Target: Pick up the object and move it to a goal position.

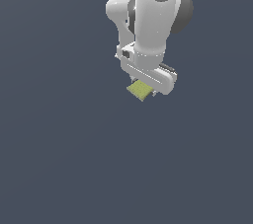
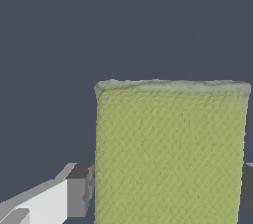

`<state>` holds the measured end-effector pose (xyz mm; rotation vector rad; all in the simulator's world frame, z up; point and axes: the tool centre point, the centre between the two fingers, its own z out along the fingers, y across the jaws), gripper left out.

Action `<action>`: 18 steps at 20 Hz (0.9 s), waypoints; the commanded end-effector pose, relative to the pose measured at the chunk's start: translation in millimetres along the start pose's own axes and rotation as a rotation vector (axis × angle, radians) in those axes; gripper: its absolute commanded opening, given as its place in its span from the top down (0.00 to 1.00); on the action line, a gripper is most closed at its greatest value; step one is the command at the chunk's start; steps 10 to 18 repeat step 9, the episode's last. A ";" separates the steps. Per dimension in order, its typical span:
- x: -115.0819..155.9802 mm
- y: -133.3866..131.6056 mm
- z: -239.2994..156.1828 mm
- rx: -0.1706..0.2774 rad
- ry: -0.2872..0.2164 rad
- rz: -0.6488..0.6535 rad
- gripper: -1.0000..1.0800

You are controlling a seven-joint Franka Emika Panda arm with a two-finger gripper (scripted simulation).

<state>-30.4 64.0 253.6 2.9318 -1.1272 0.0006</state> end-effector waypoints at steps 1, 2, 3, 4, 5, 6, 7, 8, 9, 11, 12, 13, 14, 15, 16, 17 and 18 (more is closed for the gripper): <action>-7.0 -2.6 -15.0 0.000 0.000 0.001 1.00; -9.0 -3.6 -19.2 0.000 0.000 0.001 1.00; -10.7 -4.4 -22.9 0.000 0.000 0.001 1.00; -12.1 -5.2 -25.9 0.000 0.000 0.001 1.00; -13.1 -5.9 -28.2 0.000 0.000 0.001 1.00; -13.8 -6.5 -29.9 0.000 0.000 0.001 1.00; -14.2 -7.0 -31.0 0.000 0.000 0.001 1.00; -14.4 -7.5 -31.4 0.000 0.000 0.000 1.00; -14.4 -7.7 -31.5 0.000 0.000 0.000 1.00; -14.4 -7.7 -31.5 0.000 0.000 0.000 1.00; -14.4 -7.7 -31.5 0.000 0.000 0.000 1.00; -14.4 -7.7 -31.5 0.000 0.000 0.000 1.00; -14.4 -7.7 -31.5 0.000 0.000 0.000 1.00; -14.4 -7.7 -31.5 0.000 0.000 0.000 1.00; -14.4 -7.7 -31.5 0.000 0.000 0.000 1.00; -14.4 -7.7 -31.5 0.000 0.000 0.000 1.00; -14.4 -7.7 -31.5 0.000 0.000 0.000 1.00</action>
